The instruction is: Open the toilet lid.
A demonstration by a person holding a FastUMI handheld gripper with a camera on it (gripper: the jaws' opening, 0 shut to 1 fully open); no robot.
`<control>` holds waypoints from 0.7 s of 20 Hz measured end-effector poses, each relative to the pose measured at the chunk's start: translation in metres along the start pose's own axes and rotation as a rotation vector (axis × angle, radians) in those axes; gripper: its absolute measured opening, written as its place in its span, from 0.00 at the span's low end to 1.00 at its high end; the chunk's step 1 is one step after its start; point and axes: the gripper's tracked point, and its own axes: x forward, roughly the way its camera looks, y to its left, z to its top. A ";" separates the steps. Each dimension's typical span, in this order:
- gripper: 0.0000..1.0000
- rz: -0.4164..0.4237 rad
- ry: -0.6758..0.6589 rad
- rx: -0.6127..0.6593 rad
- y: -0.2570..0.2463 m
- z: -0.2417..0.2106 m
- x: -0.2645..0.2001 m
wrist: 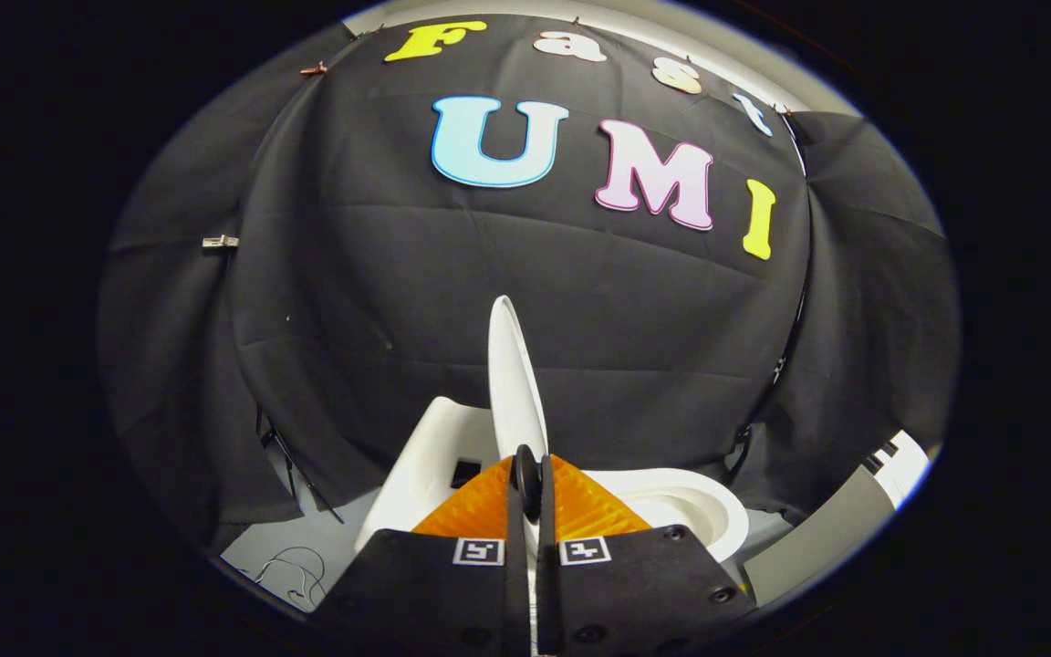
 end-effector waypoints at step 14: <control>0.99 0.211 -0.034 0.010 -0.009 0.019 -0.021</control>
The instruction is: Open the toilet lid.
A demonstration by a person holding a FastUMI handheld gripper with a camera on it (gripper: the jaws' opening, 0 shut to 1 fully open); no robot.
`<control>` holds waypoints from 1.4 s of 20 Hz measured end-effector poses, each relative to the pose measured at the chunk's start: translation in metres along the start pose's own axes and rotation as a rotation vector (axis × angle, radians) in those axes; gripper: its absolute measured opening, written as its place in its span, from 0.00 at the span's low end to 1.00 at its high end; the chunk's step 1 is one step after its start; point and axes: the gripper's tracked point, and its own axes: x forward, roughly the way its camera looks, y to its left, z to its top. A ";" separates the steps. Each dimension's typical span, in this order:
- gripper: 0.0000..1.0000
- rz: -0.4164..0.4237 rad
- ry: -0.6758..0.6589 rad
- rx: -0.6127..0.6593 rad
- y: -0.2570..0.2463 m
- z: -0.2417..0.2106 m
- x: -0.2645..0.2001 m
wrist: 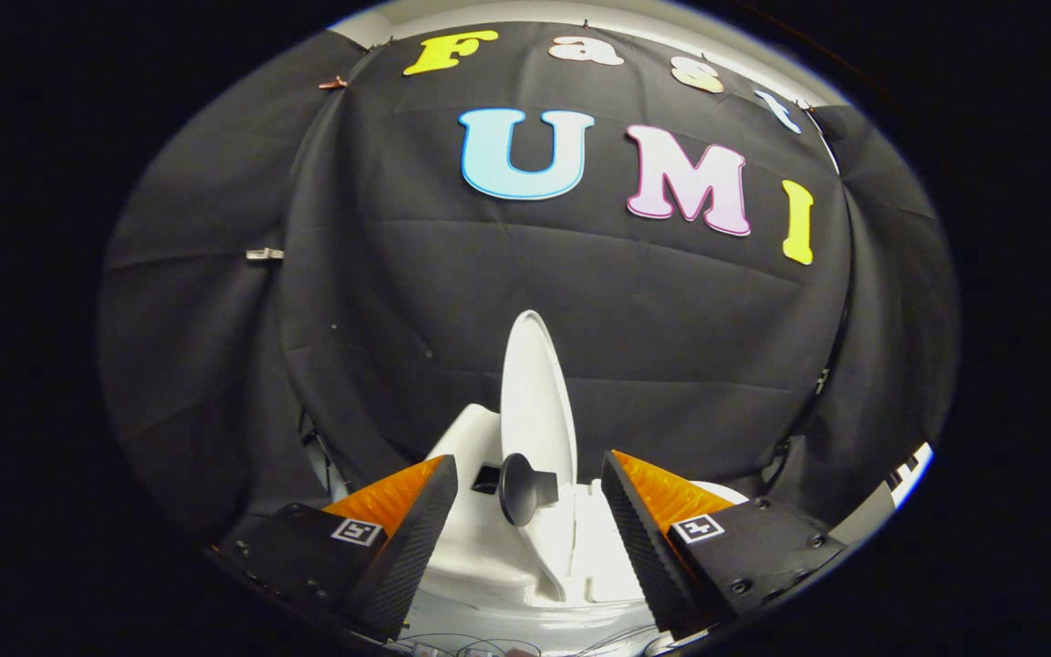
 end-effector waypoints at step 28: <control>0.99 -0.109 -0.301 0.039 -0.354 -0.029 -0.019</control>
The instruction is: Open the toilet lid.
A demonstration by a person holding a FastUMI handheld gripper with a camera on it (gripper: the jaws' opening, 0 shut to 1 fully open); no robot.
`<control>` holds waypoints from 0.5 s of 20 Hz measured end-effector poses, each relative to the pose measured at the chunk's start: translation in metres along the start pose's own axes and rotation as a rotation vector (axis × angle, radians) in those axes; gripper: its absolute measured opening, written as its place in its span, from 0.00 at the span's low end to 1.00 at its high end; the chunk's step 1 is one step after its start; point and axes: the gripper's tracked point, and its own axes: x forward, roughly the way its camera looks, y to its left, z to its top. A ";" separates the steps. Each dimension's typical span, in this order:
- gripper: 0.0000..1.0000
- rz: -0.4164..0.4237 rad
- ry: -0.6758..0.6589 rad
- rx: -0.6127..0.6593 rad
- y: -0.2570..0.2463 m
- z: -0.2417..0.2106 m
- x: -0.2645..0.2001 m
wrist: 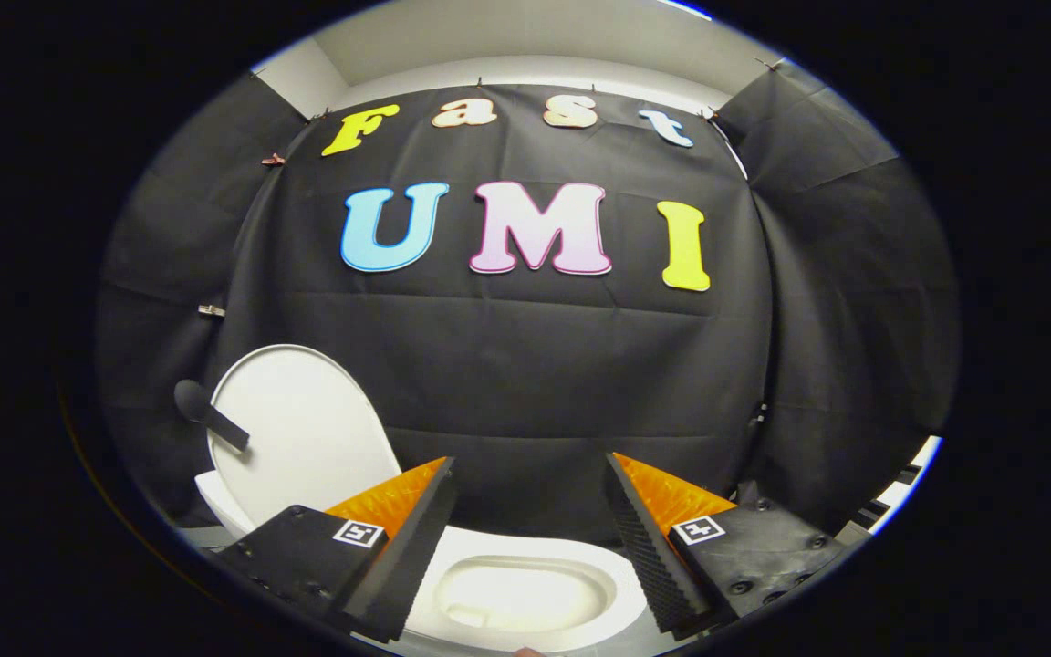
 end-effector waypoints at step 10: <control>0.99 -0.039 0.011 0.035 -0.045 -0.014 0.002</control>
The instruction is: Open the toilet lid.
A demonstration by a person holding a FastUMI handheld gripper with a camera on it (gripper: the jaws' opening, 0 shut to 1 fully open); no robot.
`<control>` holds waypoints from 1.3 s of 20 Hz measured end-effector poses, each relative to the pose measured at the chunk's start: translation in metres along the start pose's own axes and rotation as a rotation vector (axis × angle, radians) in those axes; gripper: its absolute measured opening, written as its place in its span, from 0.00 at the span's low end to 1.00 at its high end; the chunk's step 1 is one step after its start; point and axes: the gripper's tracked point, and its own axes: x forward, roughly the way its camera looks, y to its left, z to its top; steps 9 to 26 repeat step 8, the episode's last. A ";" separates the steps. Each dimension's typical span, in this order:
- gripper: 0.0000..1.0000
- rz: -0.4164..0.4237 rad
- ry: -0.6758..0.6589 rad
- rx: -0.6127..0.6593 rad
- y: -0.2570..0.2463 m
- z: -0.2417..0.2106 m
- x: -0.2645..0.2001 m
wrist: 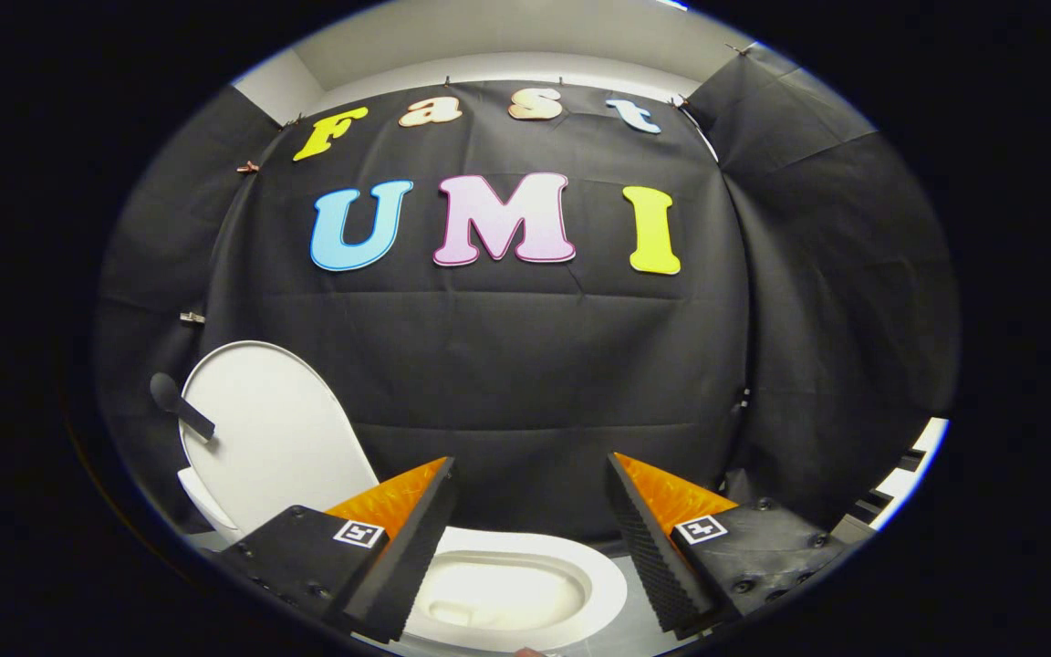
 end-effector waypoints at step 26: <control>0.99 0.003 0.021 -0.007 0.002 -0.009 0.001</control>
